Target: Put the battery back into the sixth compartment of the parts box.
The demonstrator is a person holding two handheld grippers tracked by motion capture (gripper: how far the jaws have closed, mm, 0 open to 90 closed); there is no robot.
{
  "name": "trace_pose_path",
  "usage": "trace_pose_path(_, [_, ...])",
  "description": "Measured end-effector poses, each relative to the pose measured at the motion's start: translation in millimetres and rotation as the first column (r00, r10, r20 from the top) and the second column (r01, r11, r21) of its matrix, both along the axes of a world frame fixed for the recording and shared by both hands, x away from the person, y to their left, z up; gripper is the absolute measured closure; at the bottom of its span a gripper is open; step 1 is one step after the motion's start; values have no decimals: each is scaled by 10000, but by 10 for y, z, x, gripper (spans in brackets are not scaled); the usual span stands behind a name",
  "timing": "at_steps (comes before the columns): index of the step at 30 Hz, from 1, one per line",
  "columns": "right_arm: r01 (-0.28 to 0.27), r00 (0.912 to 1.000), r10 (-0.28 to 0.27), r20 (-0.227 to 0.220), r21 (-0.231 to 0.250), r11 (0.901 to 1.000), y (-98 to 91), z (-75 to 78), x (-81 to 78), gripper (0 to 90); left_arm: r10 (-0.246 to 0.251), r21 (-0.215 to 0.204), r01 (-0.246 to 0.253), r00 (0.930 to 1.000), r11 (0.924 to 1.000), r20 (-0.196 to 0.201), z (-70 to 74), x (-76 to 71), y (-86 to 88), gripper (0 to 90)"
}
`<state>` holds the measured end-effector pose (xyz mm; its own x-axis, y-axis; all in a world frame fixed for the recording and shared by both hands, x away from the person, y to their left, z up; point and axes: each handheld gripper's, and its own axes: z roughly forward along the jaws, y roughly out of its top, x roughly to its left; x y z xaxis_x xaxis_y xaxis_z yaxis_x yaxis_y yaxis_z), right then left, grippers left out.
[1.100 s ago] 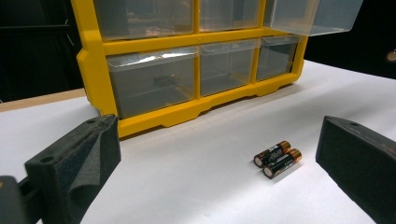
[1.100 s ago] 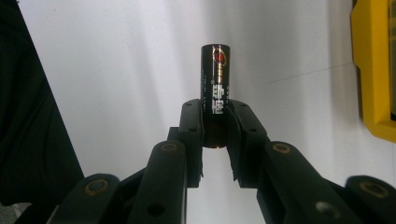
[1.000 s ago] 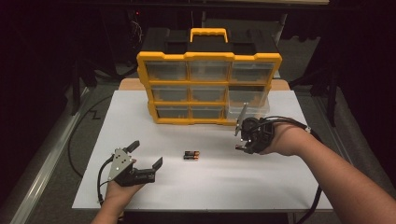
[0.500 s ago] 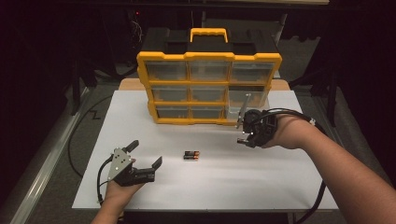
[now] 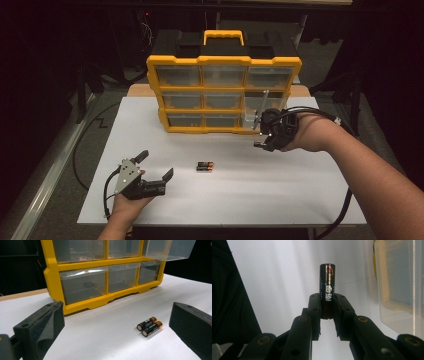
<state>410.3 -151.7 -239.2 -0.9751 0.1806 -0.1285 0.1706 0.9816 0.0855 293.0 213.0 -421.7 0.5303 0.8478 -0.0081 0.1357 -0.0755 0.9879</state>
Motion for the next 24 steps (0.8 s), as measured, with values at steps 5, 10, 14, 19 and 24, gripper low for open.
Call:
trace_pose_path(5, [-19, 10000, 19, 37, 1, 10000, 12, 74, 27, 793, -12, 9, 12, 10000, 10000, -4, 0, -1, -2, 11])
trace_pose_path(10, [84, 9999, -84, 81, 79, 9999, 14, 168, 58, 793, -4, 17, 4, 10000, 10000, -15, -1, -2, -1, 11])
trace_pose_path(14, [225, 9996, -228, 193, 114, 9997, -1, 253, 109, 793, -11, 15, 11, 10000, 10000, -31, -3, -1, -2, 12])
trace_pose_path(19, [354, 9990, -359, 284, 180, 9992, -14, 346, 177, 793, -7, 2, 7, 10000, 10000, -45, -4, -1, 3, 11])
trace_pose_path(24, [420, 9986, -426, 309, 186, 9989, 1, 407, 236, 793, -26, -3, 26, 10000, 10000, -54, -4, 0, 2, 12])
